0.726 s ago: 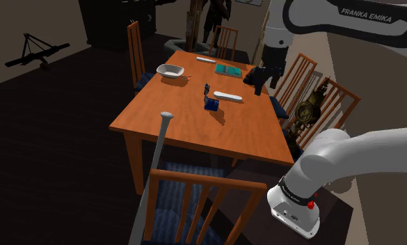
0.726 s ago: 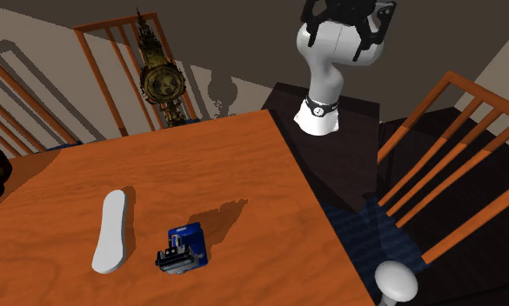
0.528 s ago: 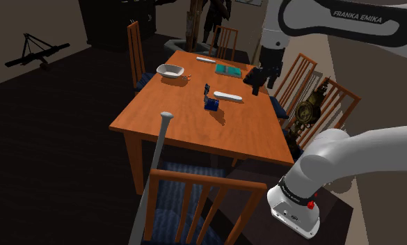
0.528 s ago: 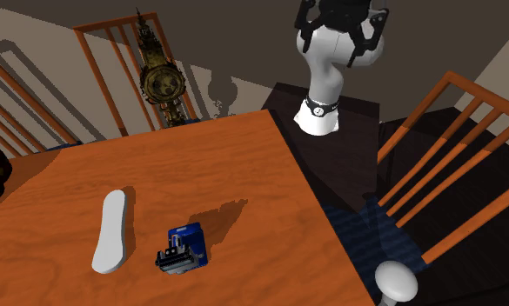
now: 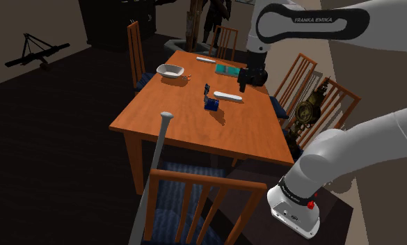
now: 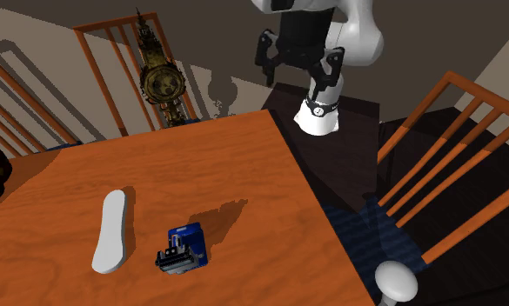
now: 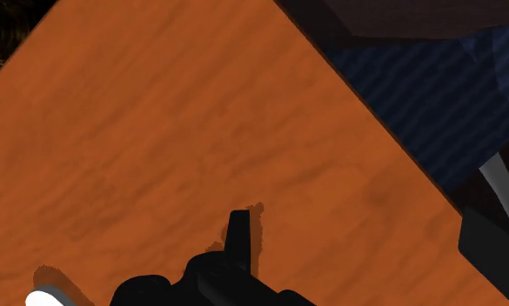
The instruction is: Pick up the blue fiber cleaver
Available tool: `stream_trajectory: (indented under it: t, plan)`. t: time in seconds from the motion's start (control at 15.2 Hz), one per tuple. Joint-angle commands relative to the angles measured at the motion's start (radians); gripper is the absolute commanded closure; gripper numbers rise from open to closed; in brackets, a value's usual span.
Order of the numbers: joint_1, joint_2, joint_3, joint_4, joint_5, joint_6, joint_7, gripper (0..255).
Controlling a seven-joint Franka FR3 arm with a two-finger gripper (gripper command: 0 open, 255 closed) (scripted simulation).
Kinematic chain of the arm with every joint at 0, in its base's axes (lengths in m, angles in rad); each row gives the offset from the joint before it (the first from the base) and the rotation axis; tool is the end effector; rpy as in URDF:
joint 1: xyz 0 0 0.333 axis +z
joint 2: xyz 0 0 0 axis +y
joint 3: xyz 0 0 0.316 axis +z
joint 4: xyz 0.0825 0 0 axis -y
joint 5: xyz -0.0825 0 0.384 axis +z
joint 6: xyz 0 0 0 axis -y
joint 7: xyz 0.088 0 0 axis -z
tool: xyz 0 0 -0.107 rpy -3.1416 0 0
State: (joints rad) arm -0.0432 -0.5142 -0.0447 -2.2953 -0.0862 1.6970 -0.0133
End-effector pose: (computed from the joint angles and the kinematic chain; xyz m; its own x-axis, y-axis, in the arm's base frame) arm 0.3857 -0.0444 0.5352 0.9948 -0.0558 -0.0854 -0.0507 -0.9968 0.0611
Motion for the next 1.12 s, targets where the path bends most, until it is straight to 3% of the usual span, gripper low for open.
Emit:
stream_trajectory:
  t: [0.0,0.53,1.06]
  plan:
    - [-0.001,0.062,-0.02,0.024,-0.002,0.05,-0.033,0]
    - [-0.007,0.339,-0.089,0.177,0.025,0.211,-0.173,0]
    - [-0.027,0.638,-0.121,0.421,0.104,0.291,-0.318,0]
